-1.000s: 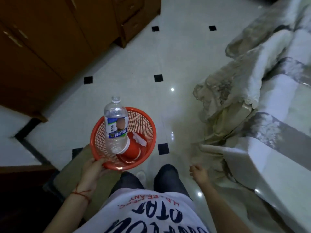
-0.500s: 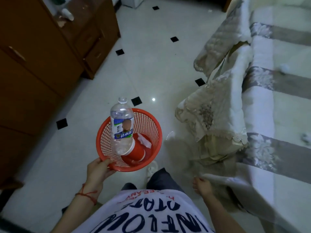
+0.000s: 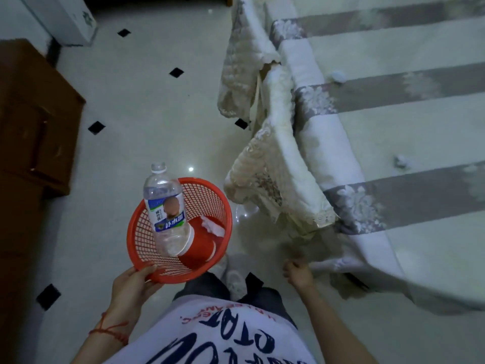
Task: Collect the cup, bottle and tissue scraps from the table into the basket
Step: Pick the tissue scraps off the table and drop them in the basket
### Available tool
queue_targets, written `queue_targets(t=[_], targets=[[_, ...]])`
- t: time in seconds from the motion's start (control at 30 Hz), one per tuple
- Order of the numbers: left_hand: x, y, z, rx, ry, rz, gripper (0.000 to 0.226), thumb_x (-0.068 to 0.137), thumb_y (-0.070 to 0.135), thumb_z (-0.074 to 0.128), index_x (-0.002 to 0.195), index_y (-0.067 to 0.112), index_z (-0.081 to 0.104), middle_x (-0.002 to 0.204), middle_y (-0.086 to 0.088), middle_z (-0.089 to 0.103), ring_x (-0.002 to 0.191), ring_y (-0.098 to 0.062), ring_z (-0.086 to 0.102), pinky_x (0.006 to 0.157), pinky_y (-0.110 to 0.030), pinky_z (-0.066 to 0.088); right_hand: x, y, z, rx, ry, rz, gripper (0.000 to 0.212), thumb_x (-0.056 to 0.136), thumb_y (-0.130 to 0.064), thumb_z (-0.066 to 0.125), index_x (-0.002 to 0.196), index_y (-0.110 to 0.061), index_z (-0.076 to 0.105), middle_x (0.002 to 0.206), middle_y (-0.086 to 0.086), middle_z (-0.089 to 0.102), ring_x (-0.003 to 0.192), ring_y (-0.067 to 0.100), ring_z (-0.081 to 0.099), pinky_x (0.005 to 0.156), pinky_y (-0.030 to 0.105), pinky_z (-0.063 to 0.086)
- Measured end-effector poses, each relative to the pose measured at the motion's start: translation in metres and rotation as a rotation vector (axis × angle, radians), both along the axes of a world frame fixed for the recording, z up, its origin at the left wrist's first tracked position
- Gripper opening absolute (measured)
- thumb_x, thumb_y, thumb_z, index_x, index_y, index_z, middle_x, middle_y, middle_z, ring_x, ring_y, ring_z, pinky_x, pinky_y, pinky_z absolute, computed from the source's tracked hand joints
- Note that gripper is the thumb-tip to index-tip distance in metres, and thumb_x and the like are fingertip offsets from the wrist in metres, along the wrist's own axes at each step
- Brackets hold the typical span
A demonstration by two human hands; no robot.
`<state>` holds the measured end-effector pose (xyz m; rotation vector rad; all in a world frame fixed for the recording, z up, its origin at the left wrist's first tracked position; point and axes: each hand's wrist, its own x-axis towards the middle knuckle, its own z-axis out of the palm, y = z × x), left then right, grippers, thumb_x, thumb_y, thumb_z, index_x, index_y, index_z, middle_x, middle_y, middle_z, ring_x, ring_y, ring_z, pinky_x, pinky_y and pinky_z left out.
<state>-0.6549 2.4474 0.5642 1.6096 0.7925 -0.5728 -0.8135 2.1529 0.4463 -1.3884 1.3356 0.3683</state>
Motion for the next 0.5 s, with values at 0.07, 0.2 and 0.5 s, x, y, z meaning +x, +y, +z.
queue_targets(t=[0.07,0.2,0.5], targets=[[0.017,-0.007,0.001,-0.002,0.008,-0.080,0.020,0.083,-0.001,0.056,0.102,0.001,0.060,0.098,-0.017,0.065,0.080,-0.025,0.063,0.063,-0.032,0.055,-0.005,0.002,0.004,-0.025,-0.041,-0.106,0.019,0.091,-0.009,0.047,0.073,-0.008,0.054,0.071,0.007,0.054,0.066,0.020,0.050,0.065,0.026,0.046],[0.046,-0.025,0.004,-0.004,0.002,-0.209,0.026,0.082,-0.002,0.055,0.108,-0.001,0.059,0.095,-0.017,0.065,0.077,-0.025,0.061,0.048,-0.022,0.055,-0.005,0.002,0.022,-0.073,-0.180,-0.369,0.016,0.092,-0.002,0.043,0.082,-0.004,0.056,0.069,0.006,0.054,0.062,0.017,0.049,0.057,0.025,0.037],[0.070,-0.053,-0.002,-0.037,0.009,-0.337,0.028,0.082,0.002,0.055,0.110,0.002,0.060,0.105,-0.018,0.065,0.085,-0.023,0.063,0.067,-0.031,0.050,-0.005,-0.039,0.110,-0.416,-0.486,-0.750,0.011,0.088,-0.004,0.056,0.095,-0.005,0.064,0.070,0.001,0.069,0.060,0.004,0.065,0.063,0.018,0.055]])
